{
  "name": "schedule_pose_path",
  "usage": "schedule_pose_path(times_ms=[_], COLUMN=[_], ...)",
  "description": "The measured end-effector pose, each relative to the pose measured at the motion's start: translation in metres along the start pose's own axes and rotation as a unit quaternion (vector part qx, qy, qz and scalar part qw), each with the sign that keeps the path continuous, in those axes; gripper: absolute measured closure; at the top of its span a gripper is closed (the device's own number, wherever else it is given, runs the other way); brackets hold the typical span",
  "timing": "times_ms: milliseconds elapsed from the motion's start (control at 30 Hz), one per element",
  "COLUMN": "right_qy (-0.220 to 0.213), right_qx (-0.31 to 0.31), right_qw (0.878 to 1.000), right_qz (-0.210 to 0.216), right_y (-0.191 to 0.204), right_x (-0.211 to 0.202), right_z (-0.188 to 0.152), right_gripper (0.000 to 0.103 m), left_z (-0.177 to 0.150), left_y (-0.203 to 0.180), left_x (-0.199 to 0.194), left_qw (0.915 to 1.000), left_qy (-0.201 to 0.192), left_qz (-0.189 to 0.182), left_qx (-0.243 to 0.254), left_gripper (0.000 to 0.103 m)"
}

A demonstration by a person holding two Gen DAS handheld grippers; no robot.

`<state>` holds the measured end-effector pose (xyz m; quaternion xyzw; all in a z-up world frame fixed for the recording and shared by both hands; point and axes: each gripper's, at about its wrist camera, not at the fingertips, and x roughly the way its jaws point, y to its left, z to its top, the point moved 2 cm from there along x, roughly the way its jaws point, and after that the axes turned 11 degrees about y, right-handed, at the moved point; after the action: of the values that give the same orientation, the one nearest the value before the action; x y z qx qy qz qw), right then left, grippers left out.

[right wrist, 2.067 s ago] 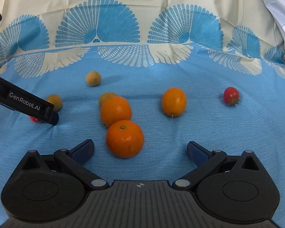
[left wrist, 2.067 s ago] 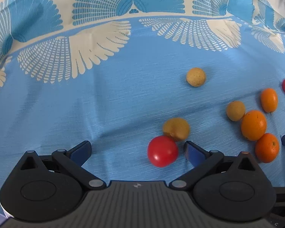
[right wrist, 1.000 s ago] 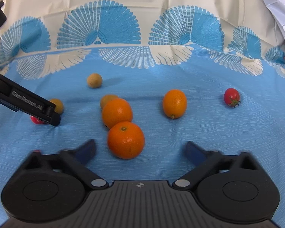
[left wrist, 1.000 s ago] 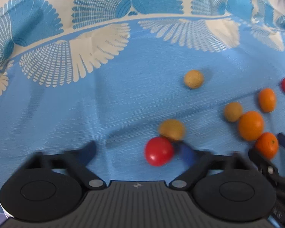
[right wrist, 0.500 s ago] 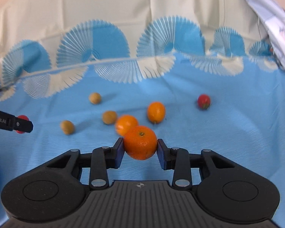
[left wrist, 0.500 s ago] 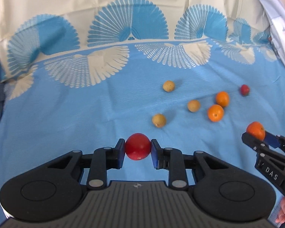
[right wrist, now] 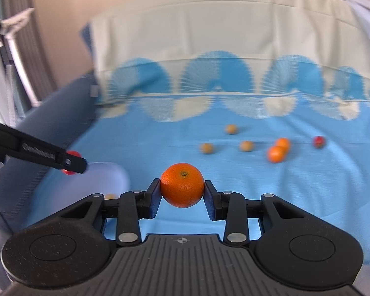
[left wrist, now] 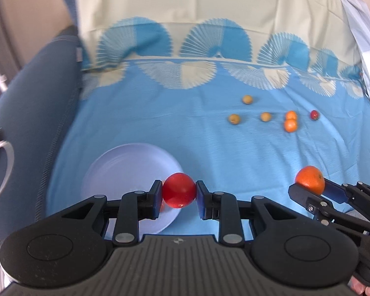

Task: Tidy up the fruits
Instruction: 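Carry the red tomato and tangerine in both tools to the plate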

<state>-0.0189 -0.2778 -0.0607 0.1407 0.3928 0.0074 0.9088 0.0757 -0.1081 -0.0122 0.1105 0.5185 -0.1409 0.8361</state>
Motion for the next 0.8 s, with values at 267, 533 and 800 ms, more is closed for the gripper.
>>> schedule_pose_path(times_ms=[267,533,800], right_qy=[-0.015,-0.025,-0.004], right_qx=[-0.034,-0.056,-0.113], right_qw=[0.999,0.998,0.993], right_qz=[0.007,-0.012,0.012], right_y=[0.052,0.077,0.113], right_x=[-0.042,-0.081,-0.086], right_z=[-0.008,-0.022,-0.036], right_gripper=[0.065,0.065,0.065], left_z=[-0.046,-0.078,-0.108], left_y=[0.041,0.051,0.06], left_x=[-0.052,-0.086,-0.098], left_qw=[0.999,0.9959,0.995], left_qy=[-0.037,-0.079,-0.076], left_qz=[0.004,-0.01,0.014], left_qx=[-0.025,-0.043,-0.063], left_gripper=[0.071,0.071,0.071])
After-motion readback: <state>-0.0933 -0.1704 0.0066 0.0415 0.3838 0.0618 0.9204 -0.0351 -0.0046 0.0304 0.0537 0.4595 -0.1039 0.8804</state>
